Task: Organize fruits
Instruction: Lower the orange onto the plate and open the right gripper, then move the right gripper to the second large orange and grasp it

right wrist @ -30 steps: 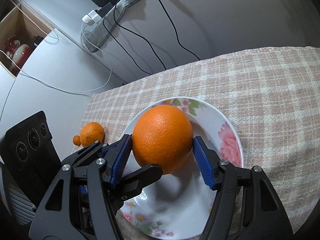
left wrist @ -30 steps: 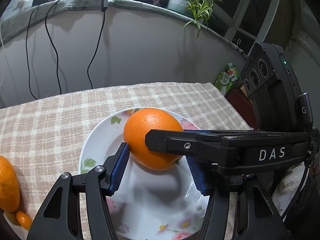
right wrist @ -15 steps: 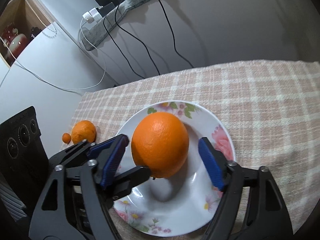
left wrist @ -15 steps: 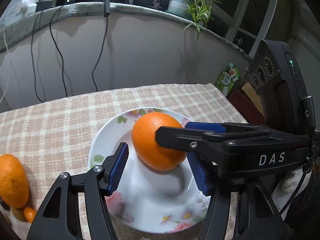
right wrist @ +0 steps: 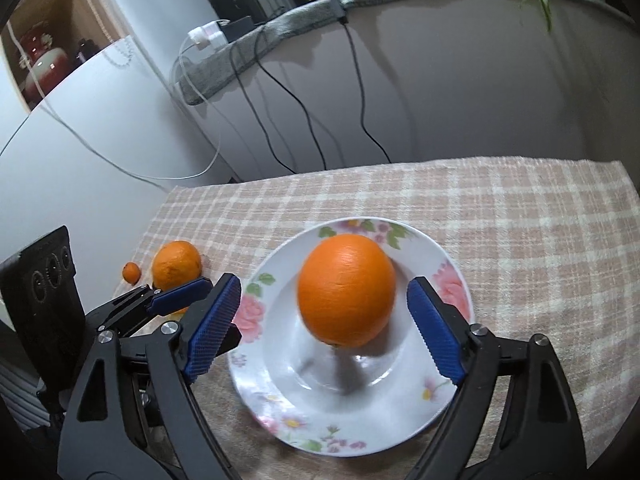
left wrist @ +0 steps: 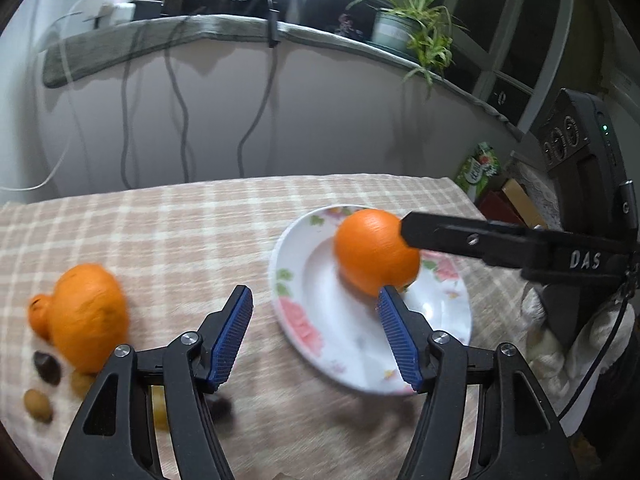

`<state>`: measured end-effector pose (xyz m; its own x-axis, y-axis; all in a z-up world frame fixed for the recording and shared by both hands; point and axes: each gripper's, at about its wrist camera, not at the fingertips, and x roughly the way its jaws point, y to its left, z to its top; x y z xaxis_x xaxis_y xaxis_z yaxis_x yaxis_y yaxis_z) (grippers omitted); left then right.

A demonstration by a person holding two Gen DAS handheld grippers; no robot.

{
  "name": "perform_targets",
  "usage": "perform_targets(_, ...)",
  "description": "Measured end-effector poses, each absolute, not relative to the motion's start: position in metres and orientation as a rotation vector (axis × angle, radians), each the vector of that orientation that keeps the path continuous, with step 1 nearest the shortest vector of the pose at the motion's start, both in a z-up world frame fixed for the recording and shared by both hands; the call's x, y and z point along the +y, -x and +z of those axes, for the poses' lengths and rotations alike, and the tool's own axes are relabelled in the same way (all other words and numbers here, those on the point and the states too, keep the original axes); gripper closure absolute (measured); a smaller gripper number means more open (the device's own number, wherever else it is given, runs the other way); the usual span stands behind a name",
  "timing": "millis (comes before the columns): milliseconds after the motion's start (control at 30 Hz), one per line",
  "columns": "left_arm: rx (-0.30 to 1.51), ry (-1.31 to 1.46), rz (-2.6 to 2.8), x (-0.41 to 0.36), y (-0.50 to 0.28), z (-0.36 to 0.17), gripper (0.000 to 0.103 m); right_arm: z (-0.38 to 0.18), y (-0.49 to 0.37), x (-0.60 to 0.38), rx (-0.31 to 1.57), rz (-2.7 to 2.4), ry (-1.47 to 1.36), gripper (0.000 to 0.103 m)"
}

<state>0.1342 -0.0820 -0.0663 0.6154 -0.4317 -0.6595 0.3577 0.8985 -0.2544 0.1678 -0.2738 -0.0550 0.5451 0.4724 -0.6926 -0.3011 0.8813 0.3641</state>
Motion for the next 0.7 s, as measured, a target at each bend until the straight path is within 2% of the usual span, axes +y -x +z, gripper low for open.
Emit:
perform_targets(67,0.781,0.107,-0.428,-0.07,-0.13,-0.065,0.031,-0.051,-0.167,-0.266,0.877,0.48,-0.201,0.015)
perform_targets(700,0.791,0.309,-0.234,0.041,-0.116,-0.078,0.03,-0.052,-0.18,-0.173,0.939,0.663,-0.112,0.015)
